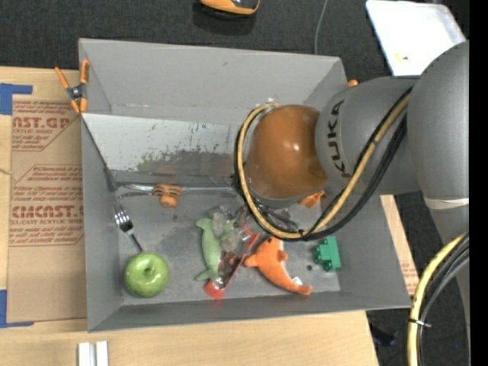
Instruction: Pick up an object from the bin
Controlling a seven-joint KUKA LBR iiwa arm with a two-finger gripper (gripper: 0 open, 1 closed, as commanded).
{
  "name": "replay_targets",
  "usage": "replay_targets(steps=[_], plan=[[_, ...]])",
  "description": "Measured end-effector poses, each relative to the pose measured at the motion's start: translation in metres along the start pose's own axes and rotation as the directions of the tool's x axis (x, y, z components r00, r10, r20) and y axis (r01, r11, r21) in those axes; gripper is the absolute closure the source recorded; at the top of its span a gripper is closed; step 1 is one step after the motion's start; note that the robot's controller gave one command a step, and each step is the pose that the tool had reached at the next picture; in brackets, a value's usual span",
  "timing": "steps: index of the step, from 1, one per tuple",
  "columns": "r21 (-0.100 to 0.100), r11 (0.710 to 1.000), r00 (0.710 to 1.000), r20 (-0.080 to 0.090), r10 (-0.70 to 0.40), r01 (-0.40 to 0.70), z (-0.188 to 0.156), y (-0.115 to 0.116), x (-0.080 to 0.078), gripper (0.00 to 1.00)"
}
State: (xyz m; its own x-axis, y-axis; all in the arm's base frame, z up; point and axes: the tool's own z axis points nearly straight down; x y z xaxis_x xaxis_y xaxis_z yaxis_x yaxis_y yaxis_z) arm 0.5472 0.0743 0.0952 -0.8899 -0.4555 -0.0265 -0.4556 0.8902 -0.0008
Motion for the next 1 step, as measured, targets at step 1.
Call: replay_targets(steps=[1], plan=[[-0.003, 1.0, 1.0, 0.005, 0.03, -0.03, 0.0044, -0.0472, 0.0309, 1.0]])
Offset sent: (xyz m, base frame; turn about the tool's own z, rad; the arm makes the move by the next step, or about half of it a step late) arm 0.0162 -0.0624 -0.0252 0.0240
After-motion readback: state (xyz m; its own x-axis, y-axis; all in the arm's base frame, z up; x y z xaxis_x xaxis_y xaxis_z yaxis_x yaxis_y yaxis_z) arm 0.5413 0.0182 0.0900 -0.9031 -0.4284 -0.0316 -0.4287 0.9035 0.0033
